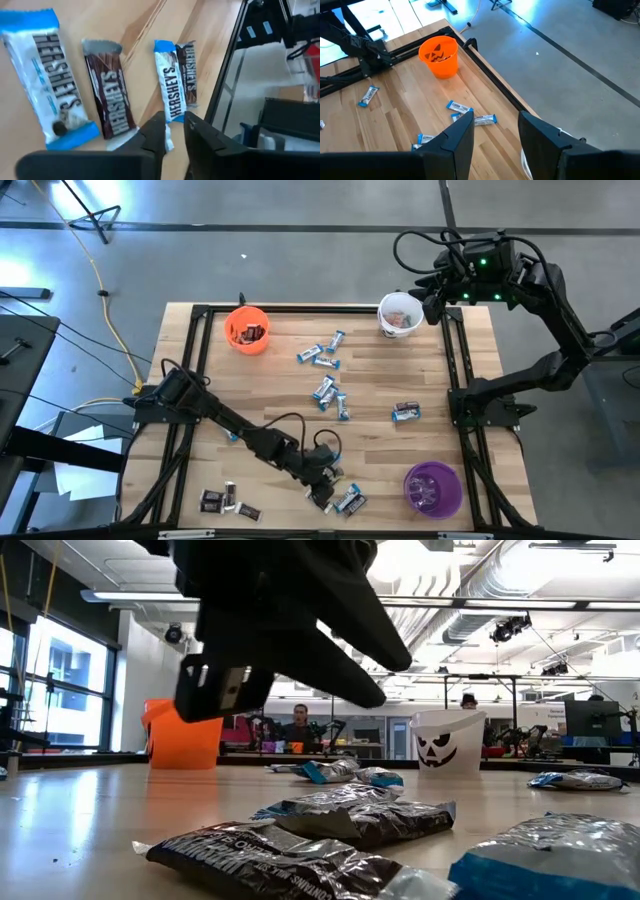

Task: Sort candy
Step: Put the brown chocolate into the orange bucket

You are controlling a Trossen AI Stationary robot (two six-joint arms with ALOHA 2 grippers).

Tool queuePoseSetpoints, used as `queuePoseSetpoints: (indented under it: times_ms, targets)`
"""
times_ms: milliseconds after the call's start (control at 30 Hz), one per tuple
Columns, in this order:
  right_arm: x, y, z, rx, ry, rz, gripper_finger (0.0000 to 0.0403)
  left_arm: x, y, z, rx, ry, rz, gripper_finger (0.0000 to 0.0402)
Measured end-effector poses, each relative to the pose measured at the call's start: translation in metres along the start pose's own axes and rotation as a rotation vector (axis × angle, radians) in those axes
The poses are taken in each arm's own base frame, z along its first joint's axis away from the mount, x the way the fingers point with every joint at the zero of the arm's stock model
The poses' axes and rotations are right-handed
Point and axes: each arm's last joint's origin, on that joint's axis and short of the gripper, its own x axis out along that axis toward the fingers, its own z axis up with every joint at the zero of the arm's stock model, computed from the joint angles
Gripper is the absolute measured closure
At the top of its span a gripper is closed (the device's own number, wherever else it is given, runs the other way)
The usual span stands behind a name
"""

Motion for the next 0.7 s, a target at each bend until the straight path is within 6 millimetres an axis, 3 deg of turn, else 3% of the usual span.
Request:
queuePoseSetpoints:
  times_ms: [200, 333, 700]
  targets:
    - [0.0001, 0.0, 0.0, 0.0, 0.0, 0.0, 0.0253, -0.0001, 0.0003, 0.0016, 0.056, -0.003, 0.0, 0.0289]
    - [0.0001, 0.0, 0.0, 0.0, 0.0, 0.0, 0.0253, -0.0002, 0.0034, 0.0039, -0.024, 0.007, 0.017, 0.0266]
    - [0.0001, 0.0, 0.0, 0.0, 0.0, 0.0, 0.0253, -0.0006, 0.0094, 0.0044, -0.083, 0.074, 0.047, 0.0245]
